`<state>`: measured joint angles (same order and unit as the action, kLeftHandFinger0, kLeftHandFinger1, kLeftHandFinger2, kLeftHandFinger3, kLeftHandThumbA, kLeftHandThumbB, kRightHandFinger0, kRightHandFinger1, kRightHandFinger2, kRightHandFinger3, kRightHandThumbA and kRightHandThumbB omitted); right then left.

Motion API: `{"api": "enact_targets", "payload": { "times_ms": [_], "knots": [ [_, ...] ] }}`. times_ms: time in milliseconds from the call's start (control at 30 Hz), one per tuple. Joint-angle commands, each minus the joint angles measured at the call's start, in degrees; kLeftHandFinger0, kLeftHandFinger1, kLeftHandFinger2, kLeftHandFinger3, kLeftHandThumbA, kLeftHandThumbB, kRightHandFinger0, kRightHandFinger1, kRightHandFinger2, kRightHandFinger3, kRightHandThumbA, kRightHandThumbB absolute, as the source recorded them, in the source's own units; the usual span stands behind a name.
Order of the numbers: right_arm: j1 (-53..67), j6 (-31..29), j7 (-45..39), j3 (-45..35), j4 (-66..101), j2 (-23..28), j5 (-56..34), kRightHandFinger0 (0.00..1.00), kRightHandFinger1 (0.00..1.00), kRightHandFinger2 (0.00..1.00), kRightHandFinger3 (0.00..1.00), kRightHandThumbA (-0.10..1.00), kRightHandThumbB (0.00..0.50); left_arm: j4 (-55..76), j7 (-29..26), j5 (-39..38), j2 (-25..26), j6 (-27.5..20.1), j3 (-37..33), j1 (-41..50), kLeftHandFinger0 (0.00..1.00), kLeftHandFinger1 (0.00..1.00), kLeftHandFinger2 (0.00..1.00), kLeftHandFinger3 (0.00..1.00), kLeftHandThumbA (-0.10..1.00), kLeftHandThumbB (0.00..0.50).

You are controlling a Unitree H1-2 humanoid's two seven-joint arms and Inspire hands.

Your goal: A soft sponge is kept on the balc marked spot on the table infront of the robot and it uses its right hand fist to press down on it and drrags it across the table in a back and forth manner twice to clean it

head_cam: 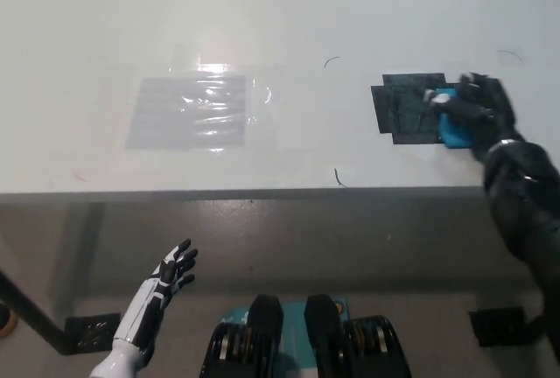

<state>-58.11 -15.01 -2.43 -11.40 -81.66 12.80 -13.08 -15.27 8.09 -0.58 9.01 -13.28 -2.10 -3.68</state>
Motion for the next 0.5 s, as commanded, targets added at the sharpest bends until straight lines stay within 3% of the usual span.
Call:
{"api": "enact_targets", "payload": {
  "times_ms": [0, 200, 233, 333, 467],
  "knots": [
    [2.0, 1.3, -0.1, -1.6, -0.5, 4.1, -1.2, 0.00, 0.00, 0.00, 0.00, 1.00, 0.270, 1.3, 0.2, -0.2, 0.8, -1.5, 0.6, -0.6, 1.00, 1.00, 1.00, 1.00, 1.00, 0.500],
    [2.7, 2.3, 0.2, -3.8, -0.6, 7.0, -2.1, 0.00, 0.00, 0.00, 0.00, 1.00, 0.274, 1.4, 0.0, 0.3, 1.1, -1.5, 0.6, -0.8, 1.00, 1.00, 1.00, 1.00, 1.00, 0.500],
    [2.9, 2.7, 1.2, -3.6, -0.7, 7.6, -1.6, 0.00, 0.00, 0.02, 0.00, 1.00, 0.260, 1.3, 0.1, 0.1, 1.0, -1.5, 0.6, -0.8, 1.00, 1.00, 1.00, 1.00, 1.00, 0.500],
    [3.3, 2.3, 1.0, -3.2, -0.6, 8.3, -1.2, 0.00, 0.00, 0.17, 0.10, 1.00, 0.276, 1.4, 0.0, 0.2, 1.0, -1.3, 0.6, -0.7, 1.00, 1.00, 1.00, 1.00, 1.00, 0.500],
    [3.6, 1.5, 0.9, -3.1, -0.4, 8.1, -1.1, 0.00, 0.00, 0.16, 0.09, 1.00, 0.253, 1.5, -0.2, 0.5, 0.9, -1.1, 0.6, -0.5, 1.00, 1.00, 1.00, 1.00, 1.00, 0.500]
  ]
}}
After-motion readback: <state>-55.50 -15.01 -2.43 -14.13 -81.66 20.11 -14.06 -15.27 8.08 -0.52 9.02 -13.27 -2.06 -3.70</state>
